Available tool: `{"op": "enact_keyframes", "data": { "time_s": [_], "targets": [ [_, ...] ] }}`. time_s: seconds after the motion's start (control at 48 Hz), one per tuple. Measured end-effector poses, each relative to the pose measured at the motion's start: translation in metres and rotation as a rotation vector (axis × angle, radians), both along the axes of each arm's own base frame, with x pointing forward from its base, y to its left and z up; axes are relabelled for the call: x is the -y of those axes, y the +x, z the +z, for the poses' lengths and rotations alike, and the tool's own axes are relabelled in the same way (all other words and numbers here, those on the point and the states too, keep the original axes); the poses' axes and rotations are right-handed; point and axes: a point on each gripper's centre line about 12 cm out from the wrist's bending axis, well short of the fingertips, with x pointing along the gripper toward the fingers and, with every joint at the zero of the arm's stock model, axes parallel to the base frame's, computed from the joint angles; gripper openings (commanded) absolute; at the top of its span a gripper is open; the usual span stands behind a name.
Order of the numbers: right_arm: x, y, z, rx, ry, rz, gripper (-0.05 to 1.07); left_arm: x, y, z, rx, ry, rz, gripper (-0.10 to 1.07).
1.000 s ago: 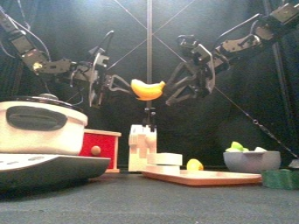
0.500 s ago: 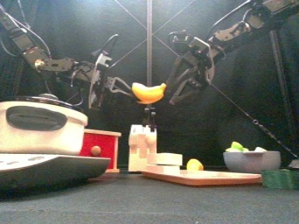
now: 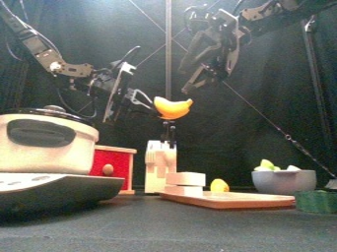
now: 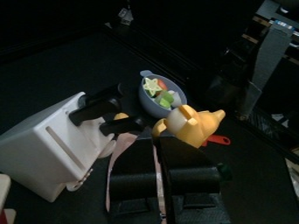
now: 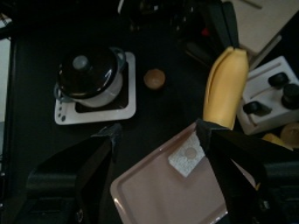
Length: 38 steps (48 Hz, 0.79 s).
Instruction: Peel banana
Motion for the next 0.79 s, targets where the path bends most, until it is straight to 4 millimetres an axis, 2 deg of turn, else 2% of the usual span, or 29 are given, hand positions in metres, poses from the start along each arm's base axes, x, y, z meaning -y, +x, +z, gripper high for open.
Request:
{"op": "enact_keyframes", "data": {
  "time_s": [0.292, 0.438, 0.792],
  "targets": [
    [0.025, -0.001, 0.003, 0.034, -0.030, -0.058, 0.98, 0.002, 0.010, -0.006, -0.005, -0.030, 0.007, 0.11],
    [0.033, 0.006, -0.013, 0.000, -0.026, -0.074, 0.98, 0.006, 0.017, -0.003, 0.006, -0.031, -0.005, 0.11],
    [0.046, 0.029, -0.025, -0.029, -0.046, -0.081, 0.98, 0.009, 0.028, -0.001, 0.018, -0.028, -0.017, 0.11]
  ]
}}
